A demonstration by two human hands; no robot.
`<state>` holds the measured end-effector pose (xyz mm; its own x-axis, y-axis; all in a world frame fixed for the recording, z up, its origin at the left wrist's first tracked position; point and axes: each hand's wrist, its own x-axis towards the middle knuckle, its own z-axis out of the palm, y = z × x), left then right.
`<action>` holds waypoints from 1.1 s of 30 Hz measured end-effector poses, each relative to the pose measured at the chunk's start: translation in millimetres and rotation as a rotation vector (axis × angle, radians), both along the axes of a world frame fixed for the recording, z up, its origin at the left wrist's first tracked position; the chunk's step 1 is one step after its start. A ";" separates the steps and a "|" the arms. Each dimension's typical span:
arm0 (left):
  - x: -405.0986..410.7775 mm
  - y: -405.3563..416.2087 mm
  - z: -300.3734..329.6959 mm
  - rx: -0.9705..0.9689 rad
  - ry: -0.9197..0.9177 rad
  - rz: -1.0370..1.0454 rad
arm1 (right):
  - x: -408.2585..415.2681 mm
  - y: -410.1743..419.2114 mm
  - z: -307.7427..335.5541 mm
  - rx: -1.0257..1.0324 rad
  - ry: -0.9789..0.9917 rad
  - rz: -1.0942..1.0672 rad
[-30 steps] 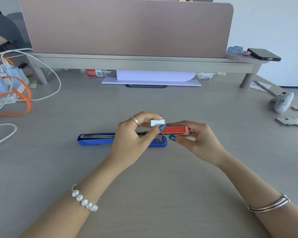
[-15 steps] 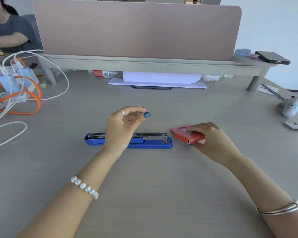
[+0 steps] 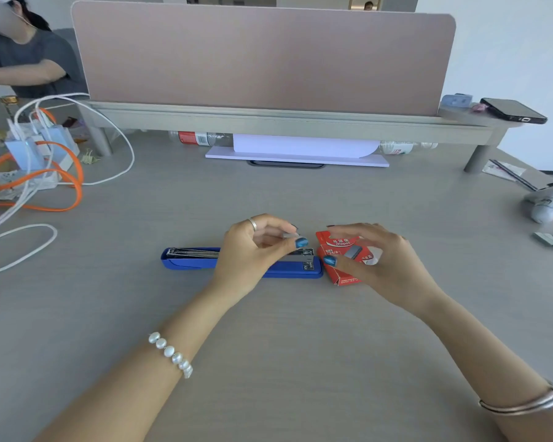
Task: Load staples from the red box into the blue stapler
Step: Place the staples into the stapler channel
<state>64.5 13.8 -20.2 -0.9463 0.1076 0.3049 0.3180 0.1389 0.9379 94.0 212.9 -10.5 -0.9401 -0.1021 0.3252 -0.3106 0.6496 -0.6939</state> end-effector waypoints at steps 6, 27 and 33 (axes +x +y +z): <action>3.2 6.6 -2.6 0.034 -0.057 -0.052 | 4.3 -26.0 -0.5 -0.236 0.074 0.116; -29.5 -81.5 20.0 -0.851 0.002 -0.180 | -19.2 -23.4 -18.7 -0.169 0.031 0.034; -38.4 -132.9 -1.0 -0.722 -0.143 -0.141 | -19.2 -26.2 -19.9 -0.162 0.006 0.039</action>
